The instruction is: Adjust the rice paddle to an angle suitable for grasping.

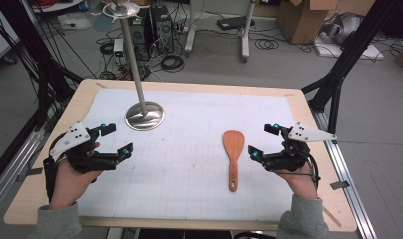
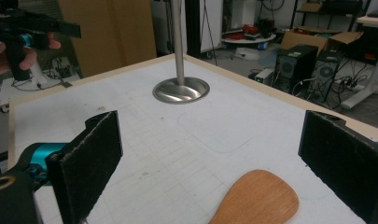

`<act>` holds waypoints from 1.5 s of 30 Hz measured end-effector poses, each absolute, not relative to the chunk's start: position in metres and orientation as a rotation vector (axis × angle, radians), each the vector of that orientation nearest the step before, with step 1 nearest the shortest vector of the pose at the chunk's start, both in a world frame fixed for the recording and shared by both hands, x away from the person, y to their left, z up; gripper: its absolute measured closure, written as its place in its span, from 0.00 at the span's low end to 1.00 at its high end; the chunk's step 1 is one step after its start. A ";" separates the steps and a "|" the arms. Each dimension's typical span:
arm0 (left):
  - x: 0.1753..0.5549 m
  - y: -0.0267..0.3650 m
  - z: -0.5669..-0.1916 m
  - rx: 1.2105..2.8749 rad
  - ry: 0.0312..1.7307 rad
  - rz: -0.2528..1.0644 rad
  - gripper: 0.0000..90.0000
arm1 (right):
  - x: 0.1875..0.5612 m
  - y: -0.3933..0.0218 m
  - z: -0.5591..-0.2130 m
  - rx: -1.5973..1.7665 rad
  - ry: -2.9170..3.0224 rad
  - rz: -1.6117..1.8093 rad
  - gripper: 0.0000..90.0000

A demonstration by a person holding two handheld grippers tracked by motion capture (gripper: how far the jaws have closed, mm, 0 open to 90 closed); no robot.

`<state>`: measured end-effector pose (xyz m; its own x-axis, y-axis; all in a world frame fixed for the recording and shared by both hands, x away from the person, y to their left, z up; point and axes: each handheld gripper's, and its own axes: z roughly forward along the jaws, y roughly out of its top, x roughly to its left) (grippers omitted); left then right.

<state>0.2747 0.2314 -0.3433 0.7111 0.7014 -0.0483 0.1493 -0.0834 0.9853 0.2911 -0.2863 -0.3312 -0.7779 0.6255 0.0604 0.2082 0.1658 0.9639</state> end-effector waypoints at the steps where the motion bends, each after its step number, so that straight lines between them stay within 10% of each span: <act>1: 0.275 0.231 -0.344 1.621 0.705 0.527 0.13 | 0.292 -0.286 -0.332 0.791 2.097 1.639 0.04; 8: 0.276 0.229 -0.347 1.637 0.711 0.522 0.13 | 0.295 -0.282 -0.337 0.795 2.135 1.642 0.09; 32: 0.277 0.234 -0.353 1.647 0.748 0.515 0.13 | 0.307 -0.258 -0.366 0.742 2.301 1.510 0.97; 45: 0.275 0.235 -0.359 1.663 0.767 0.507 0.14 | 0.321 -0.252 -0.379 0.767 2.333 1.481 0.99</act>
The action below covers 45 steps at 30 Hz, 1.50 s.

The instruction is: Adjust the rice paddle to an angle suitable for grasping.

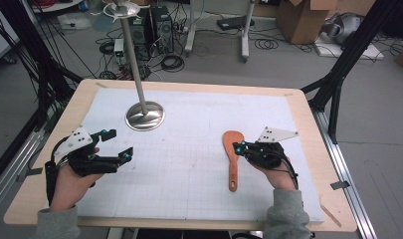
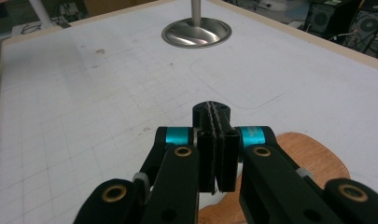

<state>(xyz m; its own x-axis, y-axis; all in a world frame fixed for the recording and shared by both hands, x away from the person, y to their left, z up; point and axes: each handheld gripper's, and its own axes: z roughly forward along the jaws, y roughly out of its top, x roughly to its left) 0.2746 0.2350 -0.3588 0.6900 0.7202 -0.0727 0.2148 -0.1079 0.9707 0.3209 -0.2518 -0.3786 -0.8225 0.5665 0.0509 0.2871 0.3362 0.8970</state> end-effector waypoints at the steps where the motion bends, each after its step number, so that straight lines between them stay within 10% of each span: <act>1: 0.274 0.235 -0.359 1.666 0.768 0.508 0.14 | 0.322 -0.252 -0.379 0.772 2.331 1.478 0.99; 45: 0.270 0.237 -0.378 1.720 0.823 0.483 0.14 | 0.417 -0.207 -0.418 0.766 2.503 1.213 1.00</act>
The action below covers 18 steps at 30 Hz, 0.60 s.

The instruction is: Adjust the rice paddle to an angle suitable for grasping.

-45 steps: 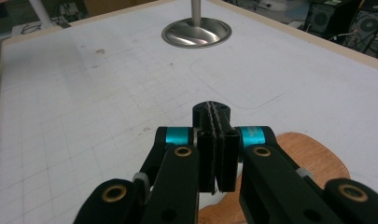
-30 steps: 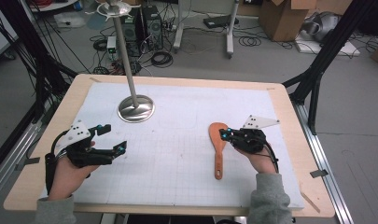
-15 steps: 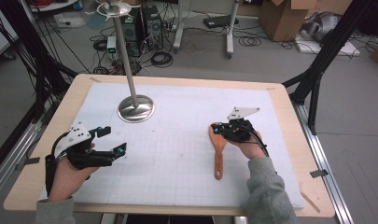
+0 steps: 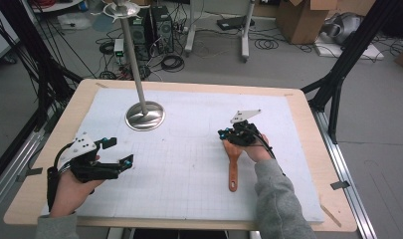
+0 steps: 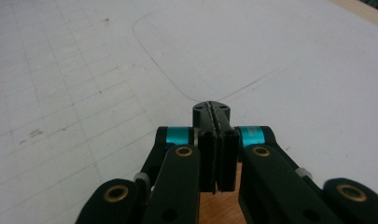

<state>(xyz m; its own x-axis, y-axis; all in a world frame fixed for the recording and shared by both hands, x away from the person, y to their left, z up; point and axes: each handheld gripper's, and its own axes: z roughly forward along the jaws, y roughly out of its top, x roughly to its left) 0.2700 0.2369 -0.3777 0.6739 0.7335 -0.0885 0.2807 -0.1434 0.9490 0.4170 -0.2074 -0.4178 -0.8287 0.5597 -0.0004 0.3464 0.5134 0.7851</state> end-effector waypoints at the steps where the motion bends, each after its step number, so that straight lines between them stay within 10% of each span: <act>1: 0.270 0.237 -0.378 1.722 0.824 0.482 0.14 | 0.419 -0.206 -0.419 0.768 2.513 1.205 1.00; 18: 0.263 0.242 -0.378 1.726 0.834 0.483 0.14 | 0.440 -0.191 -0.434 0.805 2.567 1.057 1.00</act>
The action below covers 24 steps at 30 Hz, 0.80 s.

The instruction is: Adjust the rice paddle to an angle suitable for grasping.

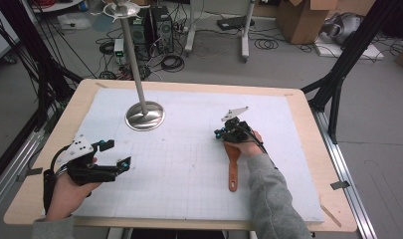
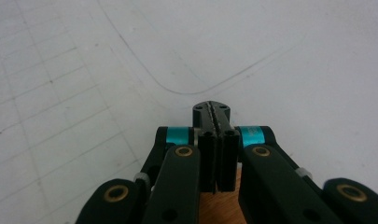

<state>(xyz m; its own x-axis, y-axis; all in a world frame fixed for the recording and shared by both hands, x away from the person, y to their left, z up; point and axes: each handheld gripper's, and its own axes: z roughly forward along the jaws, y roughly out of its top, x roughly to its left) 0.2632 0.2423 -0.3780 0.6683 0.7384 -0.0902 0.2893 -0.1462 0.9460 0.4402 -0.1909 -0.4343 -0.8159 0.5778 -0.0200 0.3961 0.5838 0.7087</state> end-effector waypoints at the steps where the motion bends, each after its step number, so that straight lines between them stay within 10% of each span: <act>1: 0.263 0.243 -0.378 1.727 0.833 0.483 0.14 | 0.441 -0.191 -0.435 0.811 2.567 1.050 1.00; 24: 0.263 0.243 -0.379 1.731 0.837 0.485 0.15 | 0.445 -0.202 -0.435 0.858 2.592 0.990 1.00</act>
<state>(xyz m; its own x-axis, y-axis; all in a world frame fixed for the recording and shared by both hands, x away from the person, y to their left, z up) 0.2628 0.2431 -0.3789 0.6666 0.7402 -0.0880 0.2924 -0.1510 0.9443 0.4448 -0.2021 -0.4348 -0.8000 0.5999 -0.0111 0.4399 0.5990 0.6691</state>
